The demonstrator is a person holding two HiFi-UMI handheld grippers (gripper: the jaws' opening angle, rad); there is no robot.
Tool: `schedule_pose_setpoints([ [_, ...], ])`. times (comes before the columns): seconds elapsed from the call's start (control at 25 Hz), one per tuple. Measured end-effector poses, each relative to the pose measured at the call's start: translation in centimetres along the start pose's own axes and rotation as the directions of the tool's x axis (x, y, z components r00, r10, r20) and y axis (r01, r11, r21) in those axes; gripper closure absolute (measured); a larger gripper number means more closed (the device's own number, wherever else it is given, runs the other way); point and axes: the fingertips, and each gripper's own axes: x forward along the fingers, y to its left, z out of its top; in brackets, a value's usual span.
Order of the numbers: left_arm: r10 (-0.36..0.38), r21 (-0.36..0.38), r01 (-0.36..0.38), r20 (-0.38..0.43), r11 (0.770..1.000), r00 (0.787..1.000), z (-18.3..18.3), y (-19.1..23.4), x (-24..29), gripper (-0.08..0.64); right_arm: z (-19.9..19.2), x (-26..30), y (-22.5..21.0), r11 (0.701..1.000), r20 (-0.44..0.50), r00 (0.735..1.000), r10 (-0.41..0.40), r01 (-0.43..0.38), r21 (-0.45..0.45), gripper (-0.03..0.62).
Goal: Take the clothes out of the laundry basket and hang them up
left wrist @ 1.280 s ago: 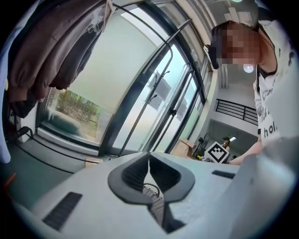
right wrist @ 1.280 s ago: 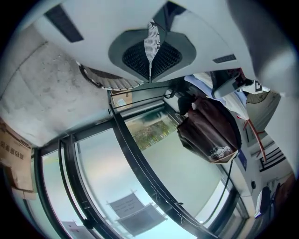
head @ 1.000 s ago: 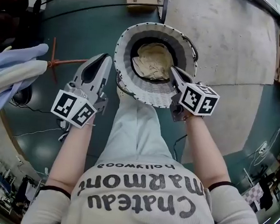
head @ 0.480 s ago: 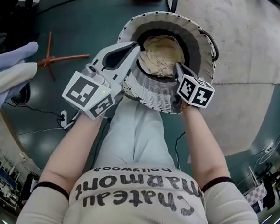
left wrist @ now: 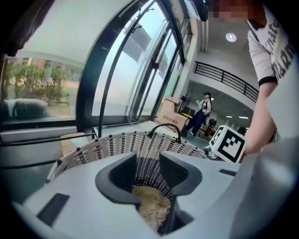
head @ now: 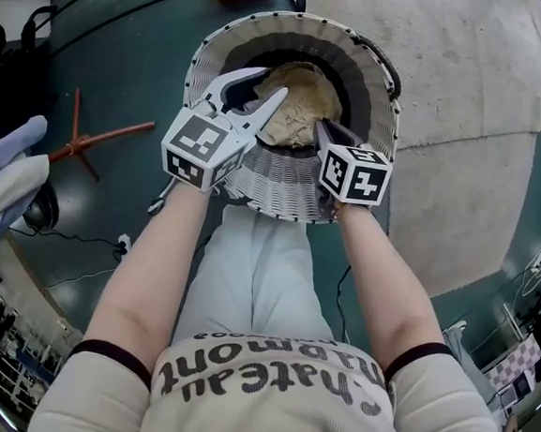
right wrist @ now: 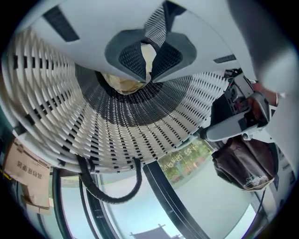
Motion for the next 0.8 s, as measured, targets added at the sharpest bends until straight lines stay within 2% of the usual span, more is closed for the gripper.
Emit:
schedule_pose_setpoints([
  [0.08, -0.007, -0.003, 0.007, -0.019, 1.0, 1.0, -1.4, 0.1, 1.5, 0.38, -0.8, 0.8, -1.2, 1.0, -0.001, 1.0, -0.009, 0.009, -0.005, 0.541],
  [0.16, -0.018, 0.013, 0.019, -0.045, 1.0, 0.999, -3.0, 0.2, 3.0, 0.365, -1.6, 2.2, -2.7, 1.0, -0.005, 1.0, -0.022, 0.022, 0.012, 0.431],
  [0.2, -0.027, 0.026, 0.029, -0.064, 0.999, 0.998, -3.9, 0.2, 3.7, 0.357, -2.0, 2.9, -3.6, 0.999, -0.007, 0.999, -0.033, 0.033, 0.022, 0.41],
  [0.32, -0.068, 0.069, 0.078, -0.138, 0.995, 0.988, -6.5, 0.8, 5.5, 0.348, -3.1, 5.1, -6.0, 0.996, -0.015, 0.996, -0.085, 0.086, 0.017, 0.396],
  [0.4, -0.093, 0.09, 0.109, -0.171, 0.99, 0.981, -7.3, 1.7, 6.3, 0.348, -3.8, 7.3, -7.2, 0.993, -0.04, 0.993, -0.115, 0.114, -0.025, 0.393],
  [0.56, -0.117, 0.064, 0.127, -0.143, 0.99, 0.983, -7.3, 2.6, 7.8, 0.348, -5.9, 11.9, -9.9, 0.971, -0.112, 0.973, -0.201, 0.183, -0.153, 0.377],
  [0.64, -0.124, 0.038, 0.129, -0.11, 0.991, 0.986, -7.3, 2.8, 8.2, 0.348, -6.9, 13.8, -11.3, 0.961, -0.135, 0.959, -0.25, 0.228, -0.157, 0.371],
  [0.8, -0.146, 0.077, 0.152, -0.078, 0.985, 0.986, -6.7, 2.9, 8.6, 0.348, -8.4, 16.7, -14.3, 0.953, -0.176, 0.938, -0.3, 0.286, -0.096, 0.365],
])
